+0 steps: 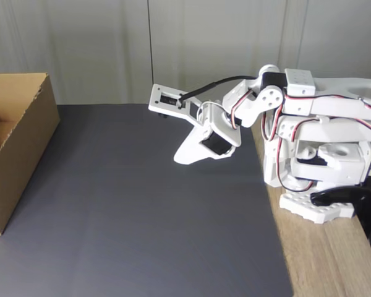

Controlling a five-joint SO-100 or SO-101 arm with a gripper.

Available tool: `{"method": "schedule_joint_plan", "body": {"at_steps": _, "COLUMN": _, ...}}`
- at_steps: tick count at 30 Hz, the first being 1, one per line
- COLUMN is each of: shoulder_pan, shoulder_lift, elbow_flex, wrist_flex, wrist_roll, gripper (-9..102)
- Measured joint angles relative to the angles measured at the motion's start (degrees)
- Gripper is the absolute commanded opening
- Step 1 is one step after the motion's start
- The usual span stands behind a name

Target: Grasp a ball and put it in the box.

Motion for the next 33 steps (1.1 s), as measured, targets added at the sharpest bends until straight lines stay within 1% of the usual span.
{"method": "schedule_joint_plan", "body": {"at_steps": 3, "shoulder_pan": 1.67, "shoulder_lift": 0.00, "elbow_flex": 0.00, "wrist_flex": 0.44, "wrist_roll": -1.41, "gripper": 0}}
{"method": "schedule_joint_plan", "body": {"at_steps": 9, "shoulder_pan": 3.16, "shoulder_lift": 0.00, "elbow_flex": 0.00, "wrist_flex": 6.59, "wrist_roll": -3.08, "gripper": 0}}
{"method": "schedule_joint_plan", "body": {"at_steps": 14, "shoulder_pan": 1.14, "shoulder_lift": 0.00, "elbow_flex": 0.00, "wrist_flex": 13.18, "wrist_roll": -4.31, "gripper": 0}}
{"method": "schedule_joint_plan", "body": {"at_steps": 25, "shoulder_pan": -2.90, "shoulder_lift": 0.79, "elbow_flex": -0.18, "wrist_flex": 23.20, "wrist_roll": -5.10, "gripper": 0}}
{"method": "schedule_joint_plan", "body": {"at_steps": 33, "shoulder_pan": -2.99, "shoulder_lift": 0.79, "elbow_flex": -0.26, "wrist_flex": 24.08, "wrist_roll": -6.06, "gripper": 0}}
